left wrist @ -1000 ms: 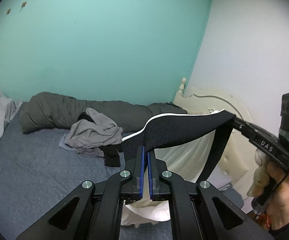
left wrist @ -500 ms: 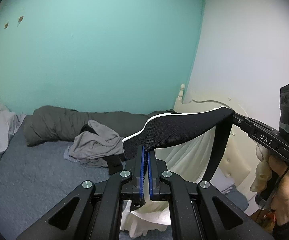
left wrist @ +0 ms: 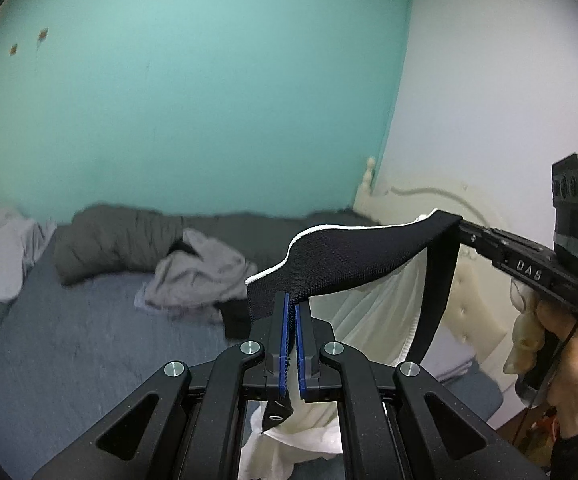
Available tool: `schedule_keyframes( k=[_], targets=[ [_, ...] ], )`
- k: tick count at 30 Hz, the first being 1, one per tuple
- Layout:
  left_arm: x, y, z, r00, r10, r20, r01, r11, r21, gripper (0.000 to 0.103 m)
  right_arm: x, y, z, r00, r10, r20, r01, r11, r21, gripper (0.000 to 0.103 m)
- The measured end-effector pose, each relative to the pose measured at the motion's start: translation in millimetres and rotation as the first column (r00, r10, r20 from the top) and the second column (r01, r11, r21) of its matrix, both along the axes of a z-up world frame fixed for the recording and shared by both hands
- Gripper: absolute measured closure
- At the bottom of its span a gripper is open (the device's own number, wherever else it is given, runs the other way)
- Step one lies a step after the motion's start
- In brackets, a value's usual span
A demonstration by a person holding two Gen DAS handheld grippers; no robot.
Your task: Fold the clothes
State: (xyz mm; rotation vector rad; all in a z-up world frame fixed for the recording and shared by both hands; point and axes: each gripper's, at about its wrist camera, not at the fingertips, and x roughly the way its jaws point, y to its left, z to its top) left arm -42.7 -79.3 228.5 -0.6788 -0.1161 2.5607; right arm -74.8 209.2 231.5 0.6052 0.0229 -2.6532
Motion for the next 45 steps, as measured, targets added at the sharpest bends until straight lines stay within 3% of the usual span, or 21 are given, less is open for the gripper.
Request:
schedule_keyframes(
  k=[6,12,17,18,19,21,32,37,45],
  targets=[
    [-28.9,-6.4,-92.7,0.992,0.013,0.125,-0.013,1.0,-0.002,0.1,-30.2,-17.3,-81.2,0.991,0.038,0.126,-0.041,0.999,0.024,0.101],
    [-57.7,-16.5,-188.7,0.969,0.03,0.247,-0.03,1.0,-0.003,0.098,-50.9,-46.5,-151.4,0.973,0.082,0.214,-0.104,0.99,0.091,0.101],
    [-65.1,-22.6,-246.4,0.958,0.042,0.283,-0.032,0.999,-0.039,0.086,-63.6,-64.1,-187.3,0.956,0.119,0.267,-0.157,0.98,0.125,0.101],
    [-65.4,-22.9,-252.4,0.959,0.048,0.28,-0.035,0.998,-0.048,0.079,-66.4,-67.3,-192.5,0.953,0.122,0.278,-0.163,0.978,0.132,0.1],
    [-64.9,-23.3,-257.5,0.961,0.052,0.273,-0.038,0.998,-0.055,0.065,-68.7,-70.1,-196.4,0.951,0.122,0.285,-0.166,0.977,0.136,0.1],
    [-65.3,-22.8,-262.8,0.964,0.043,0.261,-0.03,0.998,-0.052,0.057,-72.6,-75.3,-204.1,0.946,0.122,0.301,-0.171,0.975,0.14,0.1],
    [-69.6,19.0,-302.3,0.965,-0.079,0.25,0.099,0.993,-0.07,0.056,-88.8,-95.5,-231.2,0.926,0.118,0.357,-0.18,0.973,0.145,0.101],
    [-77.1,35.1,-325.3,0.961,-0.083,0.264,0.103,0.993,-0.064,0.05,-93.2,-97.1,-236.1,0.92,0.124,0.372,-0.185,0.974,0.131,0.101],
    [-94.1,51.4,-346.1,0.965,-0.074,0.253,0.098,0.992,-0.084,0.05,-88.9,-99.1,-234.5,0.914,0.168,0.368,-0.222,0.969,0.111,0.1]
  ],
)
